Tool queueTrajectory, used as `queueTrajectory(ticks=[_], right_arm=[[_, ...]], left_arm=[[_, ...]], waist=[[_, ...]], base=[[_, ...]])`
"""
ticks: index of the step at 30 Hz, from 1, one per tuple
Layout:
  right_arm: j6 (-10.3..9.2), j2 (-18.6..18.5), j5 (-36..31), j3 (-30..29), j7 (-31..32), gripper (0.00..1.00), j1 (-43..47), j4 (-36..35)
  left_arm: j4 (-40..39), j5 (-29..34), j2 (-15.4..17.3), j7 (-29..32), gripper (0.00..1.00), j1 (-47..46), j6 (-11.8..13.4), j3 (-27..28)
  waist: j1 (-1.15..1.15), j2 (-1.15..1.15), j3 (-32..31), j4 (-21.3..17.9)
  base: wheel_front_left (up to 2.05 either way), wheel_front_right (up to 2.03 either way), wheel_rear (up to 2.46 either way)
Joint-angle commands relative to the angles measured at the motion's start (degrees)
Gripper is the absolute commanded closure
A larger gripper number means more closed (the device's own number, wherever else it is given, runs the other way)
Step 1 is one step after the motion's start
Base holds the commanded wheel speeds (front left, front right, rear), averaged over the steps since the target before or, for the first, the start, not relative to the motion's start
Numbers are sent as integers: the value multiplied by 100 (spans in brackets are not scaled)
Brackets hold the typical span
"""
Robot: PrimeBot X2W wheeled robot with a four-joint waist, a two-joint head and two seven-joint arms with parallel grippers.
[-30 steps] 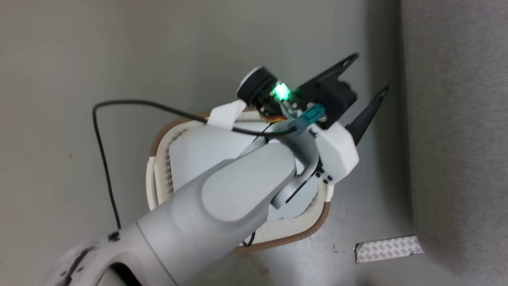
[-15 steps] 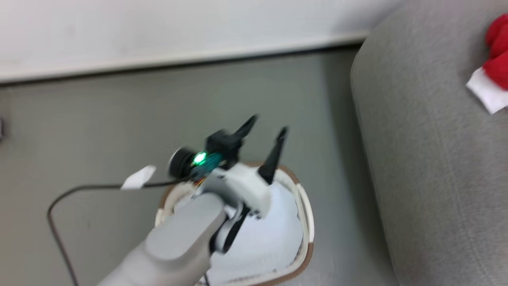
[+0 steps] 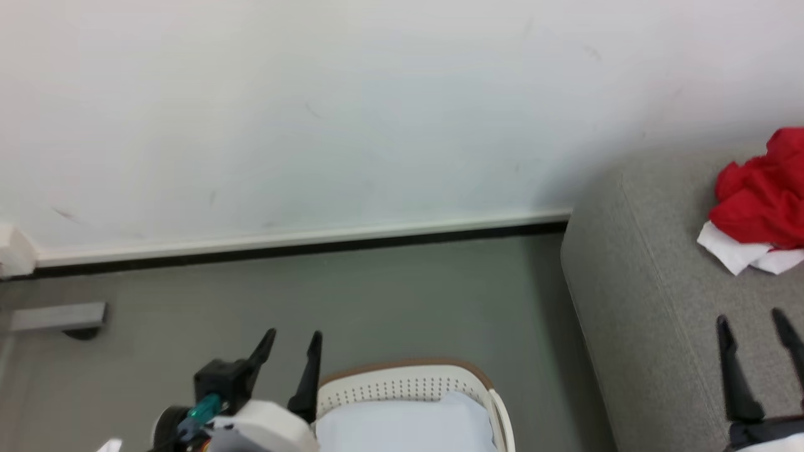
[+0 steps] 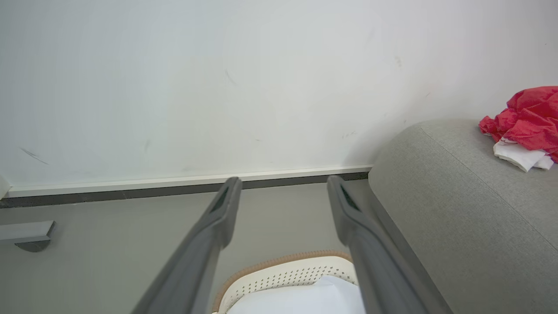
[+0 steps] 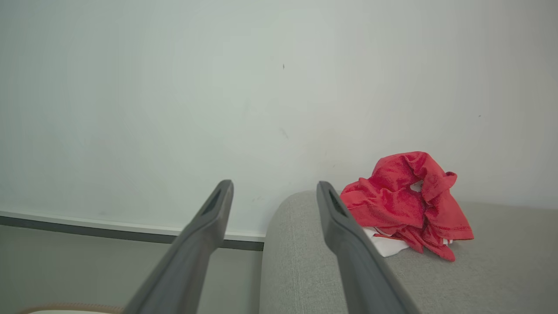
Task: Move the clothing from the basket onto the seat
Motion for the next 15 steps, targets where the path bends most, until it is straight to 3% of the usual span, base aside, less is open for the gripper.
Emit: queueTrajectory(ticks=[1, 6, 11, 12, 13, 15], right_arm=[[-15, 118, -36, 49, 5, 0, 225, -128], [-14, 451, -219, 107, 5, 0, 656, -222], [-14, 679, -319, 215, 5, 0, 884, -131], [-14, 679, -319, 215, 5, 0, 884, -131], [-14, 770, -279, 198, 5, 0, 945, -73], [-14, 784, -285, 205, 5, 0, 968, -59]], left_arm=[[-116, 246, 64, -3, 0, 309, 14, 212], [-289, 821, -95, -2, 0, 939, -143, 865], [-249, 1258, -308, -3, 0, 1447, -613, 1525], [-249, 1258, -308, -3, 0, 1447, -613, 1525], [-207, 1454, -409, -3, 0, 1594, -856, 1814], [-154, 1533, -458, -3, 0, 1673, -966, 1967]], waist=[[3, 0, -391, 198], [3, 0, -576, 336], [3, 0, -621, 395], [3, 0, -621, 395], [3, 0, -625, 409], [3, 0, -625, 414]], base=[[0, 0, 0], [0, 0, 0], [0, 0, 0], [0, 0, 0], [0, 0, 0], [0, 0, 0]])
